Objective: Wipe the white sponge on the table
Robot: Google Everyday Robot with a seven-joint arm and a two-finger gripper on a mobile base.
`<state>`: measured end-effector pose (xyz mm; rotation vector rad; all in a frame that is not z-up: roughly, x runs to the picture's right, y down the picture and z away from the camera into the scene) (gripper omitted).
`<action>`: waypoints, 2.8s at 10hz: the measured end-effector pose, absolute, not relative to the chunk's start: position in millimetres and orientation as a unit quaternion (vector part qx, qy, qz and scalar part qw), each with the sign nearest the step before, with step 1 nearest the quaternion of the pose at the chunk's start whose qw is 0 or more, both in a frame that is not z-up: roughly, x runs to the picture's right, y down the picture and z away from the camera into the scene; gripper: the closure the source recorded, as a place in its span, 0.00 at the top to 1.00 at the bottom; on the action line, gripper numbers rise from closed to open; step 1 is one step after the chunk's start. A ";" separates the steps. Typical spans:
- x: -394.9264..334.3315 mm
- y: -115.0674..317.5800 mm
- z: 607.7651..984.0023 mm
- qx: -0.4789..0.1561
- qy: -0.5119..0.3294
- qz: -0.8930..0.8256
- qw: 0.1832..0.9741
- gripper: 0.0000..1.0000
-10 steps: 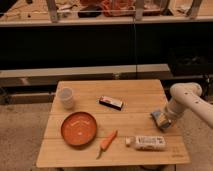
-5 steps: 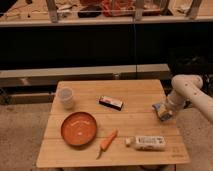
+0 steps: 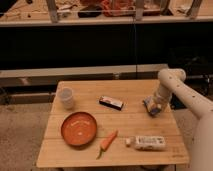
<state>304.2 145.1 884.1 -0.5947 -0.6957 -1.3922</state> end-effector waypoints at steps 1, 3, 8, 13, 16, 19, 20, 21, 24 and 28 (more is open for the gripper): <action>292.3 146.3 887.7 -0.261 -0.316 -0.621 0.668 0.38; 257.5 155.7 894.7 -0.256 -0.332 -0.641 0.643 0.38; 233.5 190.8 876.7 -0.253 -0.348 -0.679 0.595 0.38; 246.6 196.2 865.0 -0.253 -0.344 -0.681 0.595 0.38; 299.3 211.6 824.3 -0.248 -0.335 -0.673 0.612 0.38; 352.7 217.8 801.6 -0.249 -0.318 -0.647 0.646 0.38; 365.6 215.3 801.5 -0.247 -0.311 -0.637 0.661 0.38; 372.0 211.9 803.2 -0.246 -0.306 -0.627 0.673 0.38; 379.9 189.3 822.2 -0.244 -0.299 -0.604 0.698 0.38; 348.3 164.0 863.9 -0.260 -0.293 -0.602 0.696 0.38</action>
